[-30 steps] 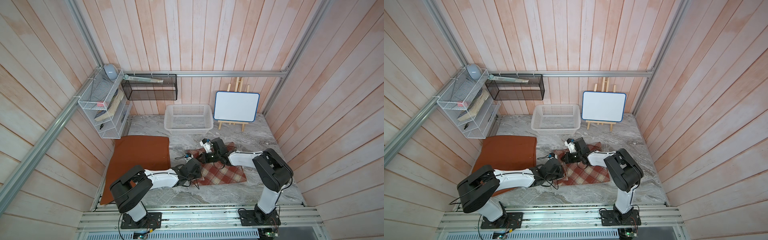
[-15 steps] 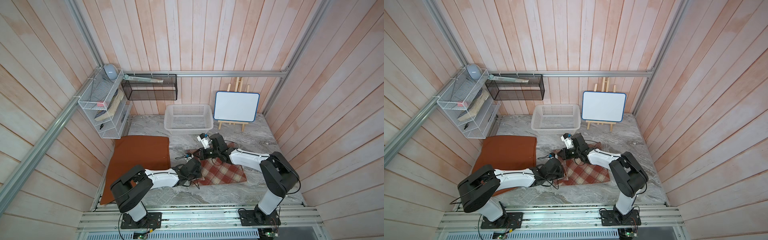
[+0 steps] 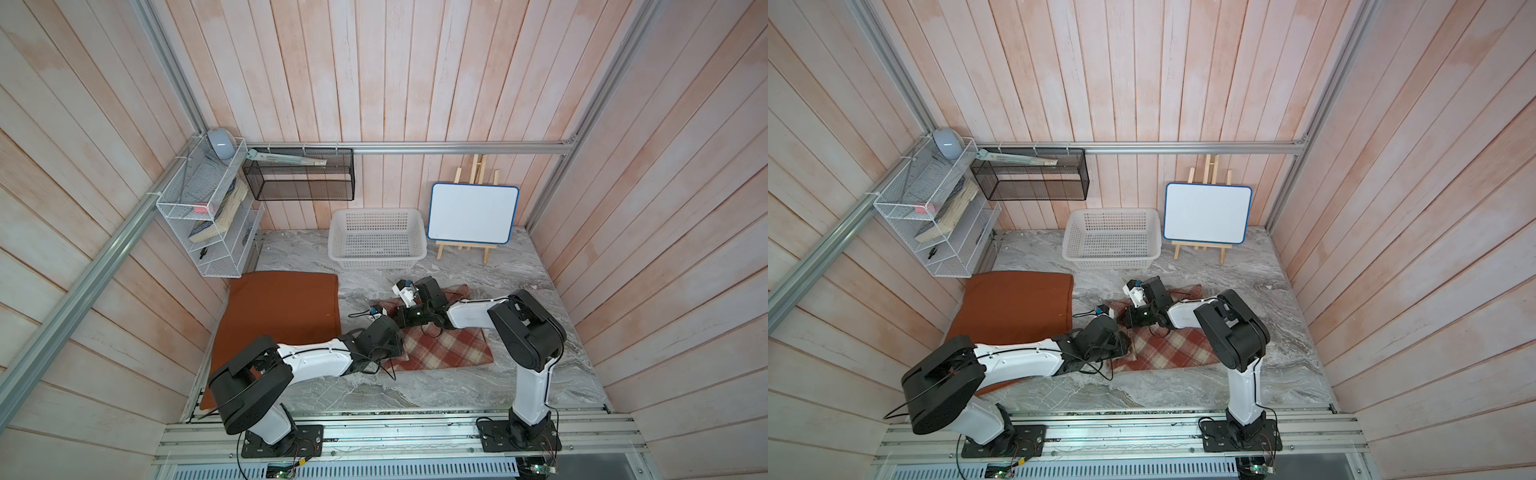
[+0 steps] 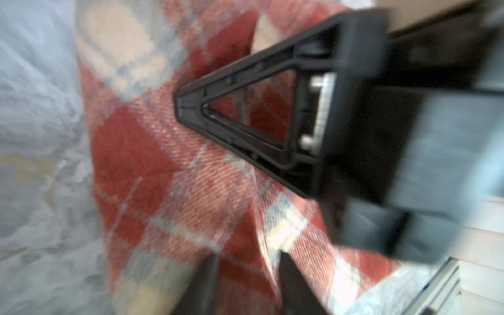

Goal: Roll up the skirts
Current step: Roll the skirt at the center of the board.

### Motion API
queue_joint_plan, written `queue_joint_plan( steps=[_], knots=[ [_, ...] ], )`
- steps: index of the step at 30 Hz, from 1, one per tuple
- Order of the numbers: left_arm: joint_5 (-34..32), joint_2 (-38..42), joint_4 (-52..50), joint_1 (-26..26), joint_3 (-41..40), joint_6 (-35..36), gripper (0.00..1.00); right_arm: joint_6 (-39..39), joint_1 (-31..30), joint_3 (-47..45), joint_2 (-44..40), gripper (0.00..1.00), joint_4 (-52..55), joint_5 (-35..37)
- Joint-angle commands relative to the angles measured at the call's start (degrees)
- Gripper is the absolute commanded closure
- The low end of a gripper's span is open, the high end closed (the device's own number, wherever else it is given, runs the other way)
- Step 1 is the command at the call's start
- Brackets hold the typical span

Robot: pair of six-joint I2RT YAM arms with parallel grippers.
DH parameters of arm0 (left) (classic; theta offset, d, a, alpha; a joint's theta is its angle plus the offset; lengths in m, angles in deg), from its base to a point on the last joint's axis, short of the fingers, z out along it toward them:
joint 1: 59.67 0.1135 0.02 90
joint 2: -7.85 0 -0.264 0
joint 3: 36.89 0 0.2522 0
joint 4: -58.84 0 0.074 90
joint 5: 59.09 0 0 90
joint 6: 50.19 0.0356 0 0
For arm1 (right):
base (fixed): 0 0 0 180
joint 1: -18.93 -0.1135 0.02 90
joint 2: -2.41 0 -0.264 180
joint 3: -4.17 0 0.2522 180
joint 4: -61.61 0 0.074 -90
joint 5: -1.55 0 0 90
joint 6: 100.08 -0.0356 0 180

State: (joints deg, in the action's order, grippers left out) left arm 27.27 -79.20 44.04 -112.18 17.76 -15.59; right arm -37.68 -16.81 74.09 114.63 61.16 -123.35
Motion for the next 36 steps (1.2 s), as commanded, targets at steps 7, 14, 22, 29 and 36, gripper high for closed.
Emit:
queue_joint_plan(
  steps=[7,14,22,29,36],
  knots=[
    [6.2,10.7,-0.2,9.4,-8.3,3.9,0.40,-0.5,1.5,-2.4,3.3,1.00,2.3,6.1],
    [11.0,0.2,6.7,11.6,-8.4,5.3,0.52,-0.8,1.6,-2.5,3.3,1.00,1.9,5.7],
    [13.8,-0.9,20.2,11.8,-12.5,3.9,0.57,-0.9,1.6,-3.1,2.7,1.00,1.8,5.7],
    [17.9,-2.0,32.9,11.8,-17.6,1.0,0.90,-1.4,1.7,-3.3,2.0,1.00,1.2,5.1],
    [18.2,1.2,32.7,11.8,-16.1,2.1,1.00,-1.8,1.7,-3.7,0.3,1.00,0.8,4.5]
  ],
)
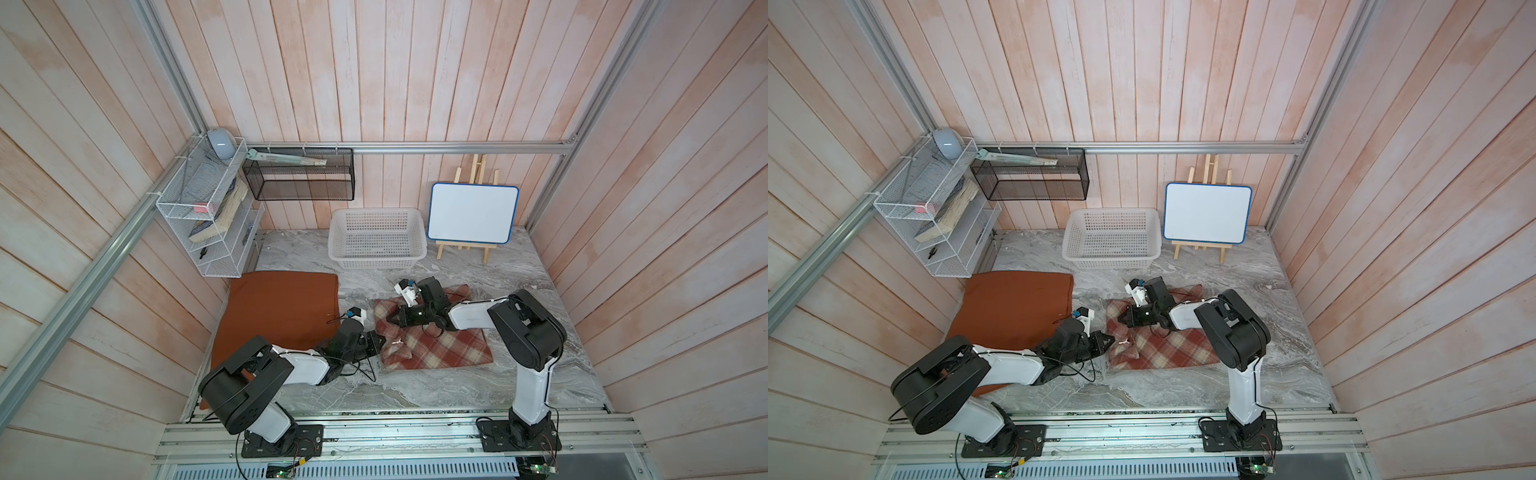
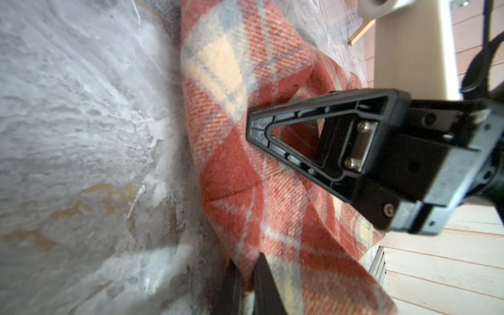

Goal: Roll up the skirts
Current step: Roll the skirt at the center of the board.

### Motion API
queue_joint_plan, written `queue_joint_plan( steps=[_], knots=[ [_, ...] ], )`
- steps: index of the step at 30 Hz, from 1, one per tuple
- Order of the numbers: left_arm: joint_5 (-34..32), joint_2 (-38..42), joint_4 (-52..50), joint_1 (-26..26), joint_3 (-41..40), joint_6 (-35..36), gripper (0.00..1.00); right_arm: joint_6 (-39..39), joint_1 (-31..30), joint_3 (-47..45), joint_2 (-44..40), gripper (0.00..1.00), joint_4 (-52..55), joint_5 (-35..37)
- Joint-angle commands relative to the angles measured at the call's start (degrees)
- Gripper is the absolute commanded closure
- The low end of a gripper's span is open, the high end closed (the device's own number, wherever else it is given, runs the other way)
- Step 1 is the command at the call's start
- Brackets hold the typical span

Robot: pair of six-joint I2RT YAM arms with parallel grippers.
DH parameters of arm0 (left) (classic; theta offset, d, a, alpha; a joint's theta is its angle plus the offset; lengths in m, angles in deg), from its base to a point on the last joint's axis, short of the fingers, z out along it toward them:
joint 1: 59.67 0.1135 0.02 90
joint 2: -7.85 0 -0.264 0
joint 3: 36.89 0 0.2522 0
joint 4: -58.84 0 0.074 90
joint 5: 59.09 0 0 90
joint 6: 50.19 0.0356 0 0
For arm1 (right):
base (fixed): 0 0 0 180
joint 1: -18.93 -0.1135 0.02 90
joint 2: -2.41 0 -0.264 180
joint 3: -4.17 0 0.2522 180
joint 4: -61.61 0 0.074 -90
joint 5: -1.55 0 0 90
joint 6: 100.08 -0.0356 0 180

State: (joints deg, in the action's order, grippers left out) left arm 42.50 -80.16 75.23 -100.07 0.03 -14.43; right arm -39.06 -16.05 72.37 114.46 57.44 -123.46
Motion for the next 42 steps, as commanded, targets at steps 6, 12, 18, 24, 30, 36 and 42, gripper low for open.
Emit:
queue_joint_plan(
  steps=[6,12,18,24,30,36,42],
  knots=[
    [0.3,4.7,-13.5,-0.3,7.0,4.7,1.00,0.3,1.0,-2.4,-5.2,0.89,7.1,6.3],
    [-1.0,4.7,-26.4,-0.4,12.5,10.3,1.00,2.2,1.0,-3.7,-13.2,0.82,12.0,10.4],
    [-2.9,2.6,-36.4,-1.8,18.8,14.9,1.00,2.7,-0.5,-5.3,-16.5,0.99,13.5,10.7],
    [-5.9,1.8,-41.2,-4.2,22.7,15.4,1.00,1.1,-2.6,-10.1,-16.9,1.00,11.5,10.1],
    [-7.9,-0.5,-45.0,-6.6,27.5,15.1,1.00,-0.8,-3.2,-14.3,-17.4,1.00,9.4,11.4],
    [-8.7,-3.6,-48.4,-8.3,33.2,15.6,1.00,-0.7,-3.2,-14.5,-15.9,1.00,8.8,10.9],
    [-12.0,-5.7,-53.6,-8.3,34.9,16.8,1.00,2.1,-0.3,-14.1,-25.4,1.00,16.5,18.5]
  ],
)
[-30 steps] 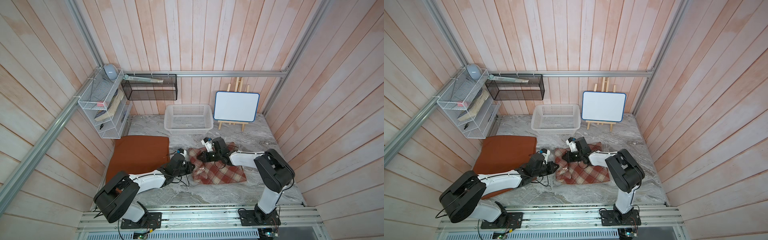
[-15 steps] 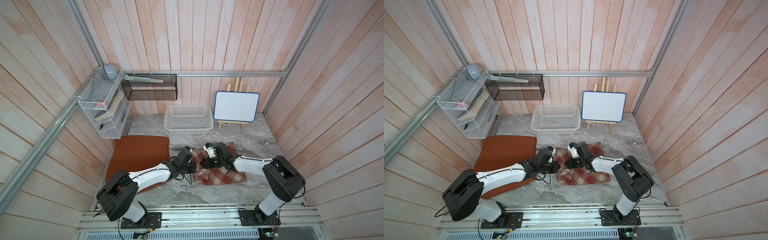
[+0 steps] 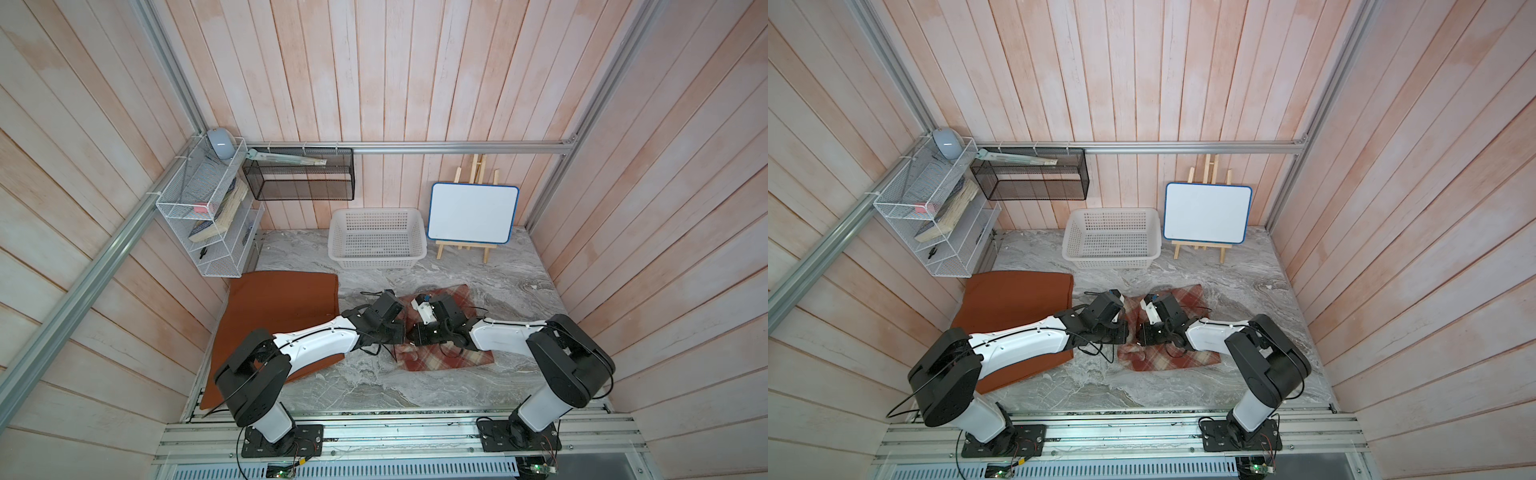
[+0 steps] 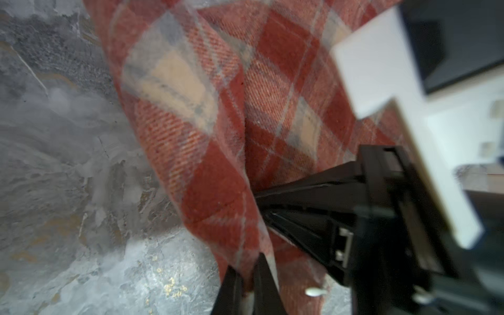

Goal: Roll up the skirts
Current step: Roll the skirt at the center of the board.

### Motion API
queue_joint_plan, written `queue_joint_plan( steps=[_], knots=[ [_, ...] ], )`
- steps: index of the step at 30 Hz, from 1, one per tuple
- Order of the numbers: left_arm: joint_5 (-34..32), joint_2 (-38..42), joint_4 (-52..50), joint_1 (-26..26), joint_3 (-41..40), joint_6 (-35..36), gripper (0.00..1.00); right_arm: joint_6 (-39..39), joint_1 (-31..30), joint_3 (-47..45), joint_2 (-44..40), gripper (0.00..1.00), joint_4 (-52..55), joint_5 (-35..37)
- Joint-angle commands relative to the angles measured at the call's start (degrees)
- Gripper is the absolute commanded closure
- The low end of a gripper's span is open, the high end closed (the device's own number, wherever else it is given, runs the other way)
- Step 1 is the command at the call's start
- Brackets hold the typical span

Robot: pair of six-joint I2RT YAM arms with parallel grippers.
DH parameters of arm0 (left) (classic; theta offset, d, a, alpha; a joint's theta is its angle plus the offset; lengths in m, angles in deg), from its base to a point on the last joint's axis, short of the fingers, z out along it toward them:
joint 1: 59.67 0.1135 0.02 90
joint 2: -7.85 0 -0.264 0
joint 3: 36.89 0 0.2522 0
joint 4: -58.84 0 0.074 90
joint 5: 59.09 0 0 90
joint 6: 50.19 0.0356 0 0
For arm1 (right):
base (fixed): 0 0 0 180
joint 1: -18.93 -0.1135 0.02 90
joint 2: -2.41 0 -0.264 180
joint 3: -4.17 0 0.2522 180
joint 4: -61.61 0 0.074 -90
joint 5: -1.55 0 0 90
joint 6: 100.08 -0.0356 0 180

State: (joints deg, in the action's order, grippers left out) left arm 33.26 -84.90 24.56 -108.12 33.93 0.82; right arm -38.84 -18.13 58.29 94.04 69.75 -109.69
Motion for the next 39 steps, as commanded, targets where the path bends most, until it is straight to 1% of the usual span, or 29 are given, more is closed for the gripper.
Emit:
queue_joint_plan(
  steps=[1,3,6,13,19,23,31,35,37,39],
  knots=[
    [-3.0,-0.9,-3.5,-0.2,1.1,1.7,1.00,2.3,3.0,-0.3,-5.8,1.00,4.9,5.9],
    [-3.1,-0.9,-4.2,-0.2,1.6,1.8,1.00,3.0,5.4,-1.0,-6.2,1.00,5.7,7.8],
    [-3.1,-1.8,-5.2,-0.2,3.1,1.8,1.00,3.4,6.6,-0.7,-3.8,1.00,6.7,9.4],
    [-4.9,-4.5,-9.5,-1.2,8.2,2.4,1.00,2.1,6.6,-2.6,1.4,1.00,2.8,8.4],
    [-6.2,-7.7,-13.1,-2.7,13.0,2.3,1.00,1.4,6.7,-4.5,0.7,1.00,1.8,8.8],
    [-8.0,-10.3,-14.7,-4.7,15.8,2.3,1.00,1.0,6.8,-5.2,1.4,1.00,0.4,7.1],
    [-8.2,-13.3,-16.7,-5.8,21.5,2.3,1.00,0.2,6.7,-5.8,3.8,1.00,-2.4,5.0],
    [-7.3,-15.4,-17.5,-5.7,24.5,2.8,1.00,-0.2,6.8,-6.0,4.4,1.00,-3.2,4.5],
    [-7.3,-16.6,-18.2,-7.9,25.9,3.1,1.00,-0.3,6.8,-6.2,4.4,1.00,-3.2,4.6],
    [-6.8,-17.4,-18.4,-8.5,26.7,3.3,1.00,-0.3,6.8,-6.4,3.9,1.00,-3.1,4.9]
  ],
)
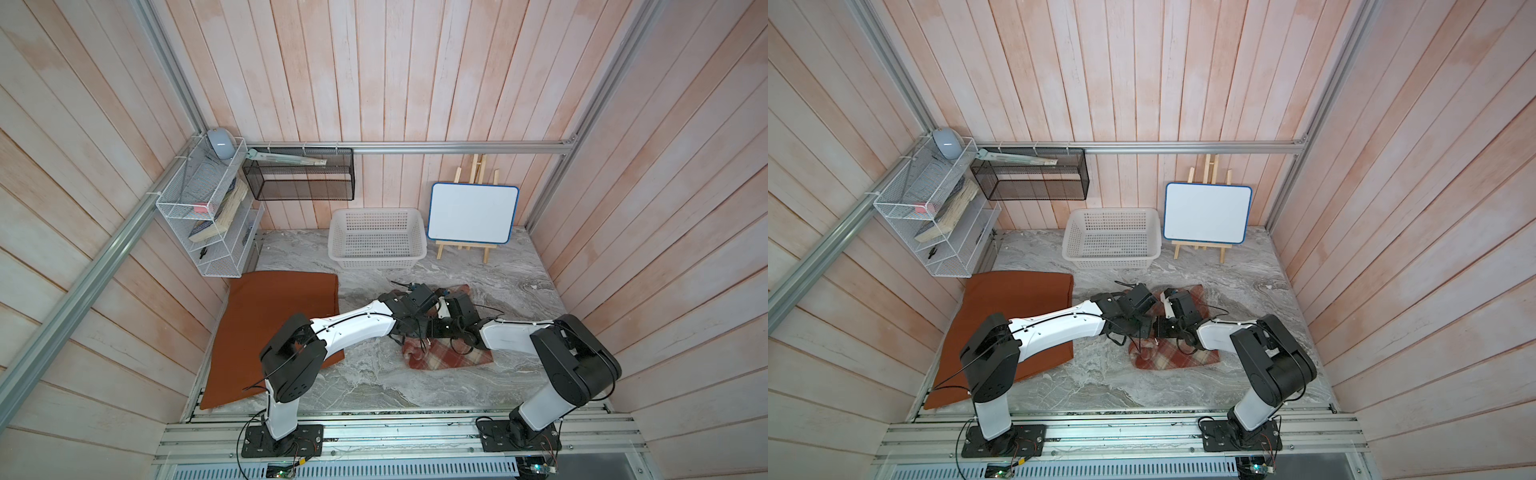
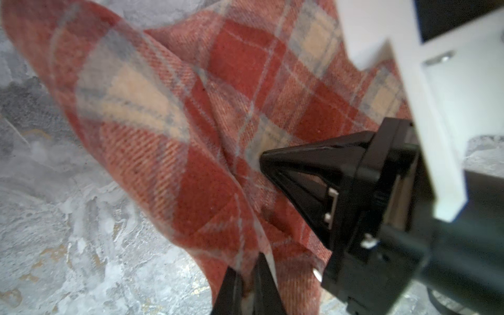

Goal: Roll up the skirts
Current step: Roll the skirt at the center of the board.

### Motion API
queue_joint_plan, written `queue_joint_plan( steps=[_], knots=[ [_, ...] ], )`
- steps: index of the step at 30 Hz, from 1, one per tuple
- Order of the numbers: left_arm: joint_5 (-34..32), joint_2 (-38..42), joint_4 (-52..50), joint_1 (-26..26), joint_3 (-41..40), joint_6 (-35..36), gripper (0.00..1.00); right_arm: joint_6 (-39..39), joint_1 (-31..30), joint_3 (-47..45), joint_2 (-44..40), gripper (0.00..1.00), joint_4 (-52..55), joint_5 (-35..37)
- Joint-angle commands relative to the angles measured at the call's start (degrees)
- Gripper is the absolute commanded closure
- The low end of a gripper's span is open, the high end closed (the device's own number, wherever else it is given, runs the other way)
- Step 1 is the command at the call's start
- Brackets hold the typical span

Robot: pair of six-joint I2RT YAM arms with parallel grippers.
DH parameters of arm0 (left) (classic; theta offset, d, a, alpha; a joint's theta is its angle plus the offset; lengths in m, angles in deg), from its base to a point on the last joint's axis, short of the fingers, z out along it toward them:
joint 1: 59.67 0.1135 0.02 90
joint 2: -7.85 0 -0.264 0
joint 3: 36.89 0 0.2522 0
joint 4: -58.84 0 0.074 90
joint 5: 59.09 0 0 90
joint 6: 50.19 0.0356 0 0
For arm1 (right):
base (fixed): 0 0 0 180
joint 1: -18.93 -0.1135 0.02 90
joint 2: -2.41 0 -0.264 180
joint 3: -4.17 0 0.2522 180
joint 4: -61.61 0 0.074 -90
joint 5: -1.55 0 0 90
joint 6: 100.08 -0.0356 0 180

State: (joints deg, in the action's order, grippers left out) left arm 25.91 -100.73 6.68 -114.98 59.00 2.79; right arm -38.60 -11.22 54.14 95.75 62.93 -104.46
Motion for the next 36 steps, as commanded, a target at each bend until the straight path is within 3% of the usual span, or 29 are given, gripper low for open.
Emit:
queue_joint_plan(
  steps=[1,12,16,25,36],
  knots=[
    [0.7,-1.9,-0.4,-1.9,1.9,1.5,1.00,-0.7,-0.1,-2.4,1.8,1.00,3.7,-0.3],
    [1.0,-5.3,-0.5,-3.1,4.0,2.3,1.00,-3.6,2.8,-5.2,-10.5,1.00,6.4,1.7],
    [0.9,-5.6,-0.5,-3.1,4.0,2.5,1.00,-3.5,4.3,-6.5,-17.2,1.00,8.6,7.6],
    [2.9,-8.6,-0.7,-3.7,8.5,3.2,1.00,-2.7,8.8,-7.3,-3.8,1.00,4.5,2.1],
    [5.4,-12.3,0.9,-5.5,11.7,2.8,1.00,-3.2,8.7,-8.0,-2.4,1.00,2.8,0.9]
  ],
)
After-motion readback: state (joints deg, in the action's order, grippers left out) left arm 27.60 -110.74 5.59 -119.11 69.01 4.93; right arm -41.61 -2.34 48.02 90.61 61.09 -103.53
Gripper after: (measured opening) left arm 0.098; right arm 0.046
